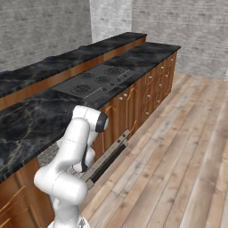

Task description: Open the dishwasher door and pull out the top rack.

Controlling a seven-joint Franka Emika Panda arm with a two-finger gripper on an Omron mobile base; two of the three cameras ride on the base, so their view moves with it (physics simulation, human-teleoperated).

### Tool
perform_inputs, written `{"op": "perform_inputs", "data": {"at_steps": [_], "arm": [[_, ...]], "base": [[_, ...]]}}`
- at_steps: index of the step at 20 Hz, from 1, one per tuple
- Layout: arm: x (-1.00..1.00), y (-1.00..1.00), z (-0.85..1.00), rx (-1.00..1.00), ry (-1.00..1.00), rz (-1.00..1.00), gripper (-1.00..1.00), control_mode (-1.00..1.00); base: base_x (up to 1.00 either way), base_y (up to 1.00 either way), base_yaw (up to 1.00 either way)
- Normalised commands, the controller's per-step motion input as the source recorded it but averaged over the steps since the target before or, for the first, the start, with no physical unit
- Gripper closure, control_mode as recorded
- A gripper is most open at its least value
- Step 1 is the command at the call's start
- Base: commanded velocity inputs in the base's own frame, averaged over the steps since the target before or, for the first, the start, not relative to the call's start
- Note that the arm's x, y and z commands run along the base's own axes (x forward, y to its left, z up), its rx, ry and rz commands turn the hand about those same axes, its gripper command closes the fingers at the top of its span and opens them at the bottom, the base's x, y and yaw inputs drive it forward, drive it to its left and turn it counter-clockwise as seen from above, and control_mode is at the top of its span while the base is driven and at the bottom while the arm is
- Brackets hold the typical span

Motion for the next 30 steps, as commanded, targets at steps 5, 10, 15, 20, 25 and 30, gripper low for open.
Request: {"op": "perform_inputs", "data": {"at_steps": [5,10,15,20,25,30], "arm": [[-0.37,-0.42,0.0,0.37,-0.08,0.0,-1.0,-1.0],[-0.44,-0.54,-0.11,0.45,-0.05,0.0,-1.0,-1.0],[-0.25,-0.49,-0.53,0.49,-0.01,0.0,-1.0,-1.0],[-0.01,-0.42,-0.33,0.57,0.0,0.0,-1.0,-1.0],[0.0,-0.37,0.0,0.64,-0.05,-0.01,-1.0,-1.0],[0.0,-0.37,0.0,0.63,-0.04,-0.05,-1.0,-1.0]], "base": [[0.0,0.0,0.0],[0.0,0.0,0.0],[0.0,0.0,0.0],[0.0,0.0,0.0],[0.0,0.0,0.0],[0.0,0.0,0.0]]}}
